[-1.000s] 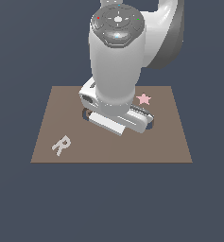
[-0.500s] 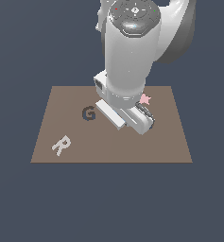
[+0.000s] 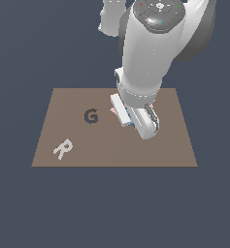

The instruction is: Insert a designated object into the corresponding slot on a board.

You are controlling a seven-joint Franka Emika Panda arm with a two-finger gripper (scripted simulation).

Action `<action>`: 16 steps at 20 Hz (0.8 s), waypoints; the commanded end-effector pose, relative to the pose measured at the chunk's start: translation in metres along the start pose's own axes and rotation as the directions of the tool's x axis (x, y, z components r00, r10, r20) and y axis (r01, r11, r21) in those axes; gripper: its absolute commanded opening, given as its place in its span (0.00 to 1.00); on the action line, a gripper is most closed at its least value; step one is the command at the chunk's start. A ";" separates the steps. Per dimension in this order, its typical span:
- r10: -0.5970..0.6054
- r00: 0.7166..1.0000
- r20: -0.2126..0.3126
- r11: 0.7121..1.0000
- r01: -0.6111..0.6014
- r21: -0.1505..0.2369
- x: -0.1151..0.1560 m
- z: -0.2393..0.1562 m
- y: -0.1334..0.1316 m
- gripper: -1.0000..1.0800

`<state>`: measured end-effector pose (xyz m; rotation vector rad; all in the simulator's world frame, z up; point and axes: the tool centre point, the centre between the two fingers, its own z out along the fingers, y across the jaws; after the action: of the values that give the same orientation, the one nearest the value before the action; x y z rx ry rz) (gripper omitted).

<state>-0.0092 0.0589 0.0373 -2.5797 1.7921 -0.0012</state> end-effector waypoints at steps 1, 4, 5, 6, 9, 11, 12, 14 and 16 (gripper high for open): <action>0.091 0.996 0.000 0.996 -0.091 0.001 -0.007 -0.001 -0.002 0.00; 0.196 0.981 0.000 0.981 -0.196 0.001 -0.015 -0.001 -0.005 0.00; 0.230 0.973 0.000 0.973 -0.230 0.001 -0.018 -0.001 -0.007 0.00; 0.265 0.964 0.000 0.964 -0.265 0.001 -0.020 -0.001 -0.008 0.00; 0.363 0.932 0.001 0.932 -0.363 0.000 -0.027 -0.002 -0.013 0.00; 0.421 0.907 0.001 0.907 -0.421 0.000 -0.032 -0.002 -0.016 0.00; 0.448 0.894 0.001 0.894 -0.448 0.000 -0.034 -0.002 -0.018 0.00; 0.497 0.868 0.001 0.868 -0.497 0.000 -0.037 -0.002 -0.021 0.00; 0.541 0.841 0.001 0.841 -0.541 0.000 -0.040 -0.003 -0.024 0.00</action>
<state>-0.0019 0.1018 0.0395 -2.0213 2.4037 -0.0001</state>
